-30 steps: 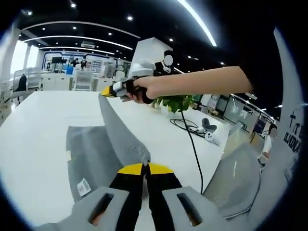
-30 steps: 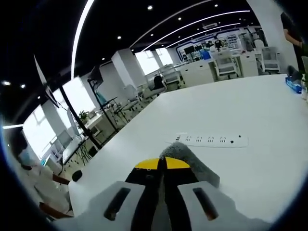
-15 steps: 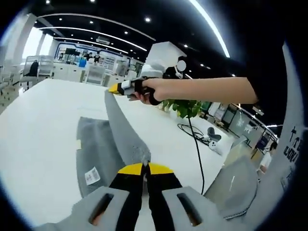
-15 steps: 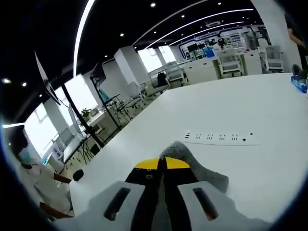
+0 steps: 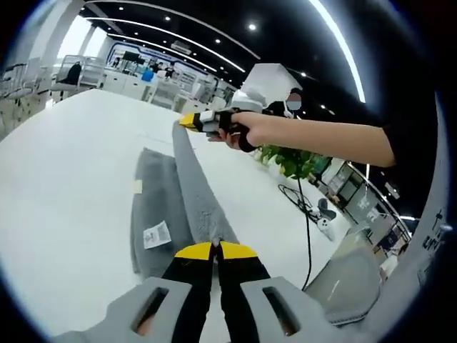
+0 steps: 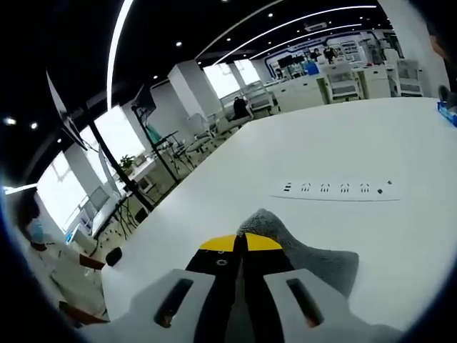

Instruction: Fold the towel on the table until its edges align and the towel forms a compact rectangular stack.

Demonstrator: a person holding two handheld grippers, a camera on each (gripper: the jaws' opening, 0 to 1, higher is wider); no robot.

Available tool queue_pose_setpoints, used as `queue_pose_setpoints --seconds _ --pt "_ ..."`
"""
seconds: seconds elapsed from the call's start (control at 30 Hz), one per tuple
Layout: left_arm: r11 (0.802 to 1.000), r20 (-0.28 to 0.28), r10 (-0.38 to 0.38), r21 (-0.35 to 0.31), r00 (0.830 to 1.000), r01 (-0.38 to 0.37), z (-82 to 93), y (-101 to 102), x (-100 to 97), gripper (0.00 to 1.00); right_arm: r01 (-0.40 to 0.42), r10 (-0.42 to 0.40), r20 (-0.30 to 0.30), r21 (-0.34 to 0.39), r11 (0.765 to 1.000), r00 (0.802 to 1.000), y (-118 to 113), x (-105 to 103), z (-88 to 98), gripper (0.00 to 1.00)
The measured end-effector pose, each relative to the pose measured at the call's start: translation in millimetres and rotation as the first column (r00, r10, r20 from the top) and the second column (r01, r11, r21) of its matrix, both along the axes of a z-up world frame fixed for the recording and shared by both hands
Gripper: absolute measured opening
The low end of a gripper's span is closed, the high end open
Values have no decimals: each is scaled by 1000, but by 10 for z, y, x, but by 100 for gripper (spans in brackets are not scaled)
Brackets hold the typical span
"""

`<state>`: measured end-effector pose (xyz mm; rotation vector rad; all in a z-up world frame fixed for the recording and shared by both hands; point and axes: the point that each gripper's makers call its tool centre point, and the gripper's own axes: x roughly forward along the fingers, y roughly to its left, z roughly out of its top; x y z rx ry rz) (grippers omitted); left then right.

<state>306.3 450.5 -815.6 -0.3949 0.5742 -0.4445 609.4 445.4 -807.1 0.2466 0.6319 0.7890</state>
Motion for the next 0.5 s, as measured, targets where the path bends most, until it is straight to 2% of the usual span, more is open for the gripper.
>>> queue_pose_setpoints --seconds 0.13,0.43,0.5 --pt "999 -49 32 -28 998 -34 -189 84 9 2 -6 6 -17 -26 1000 1000 73 3 -189 0" --pt "992 -141 82 -79 987 -94 -522 222 8 2 -38 37 -16 -75 996 999 265 -17 -455 0" --pt "990 -162 98 -89 982 -114 -587 253 14 2 -39 38 -10 -84 996 999 284 -38 -453 0"
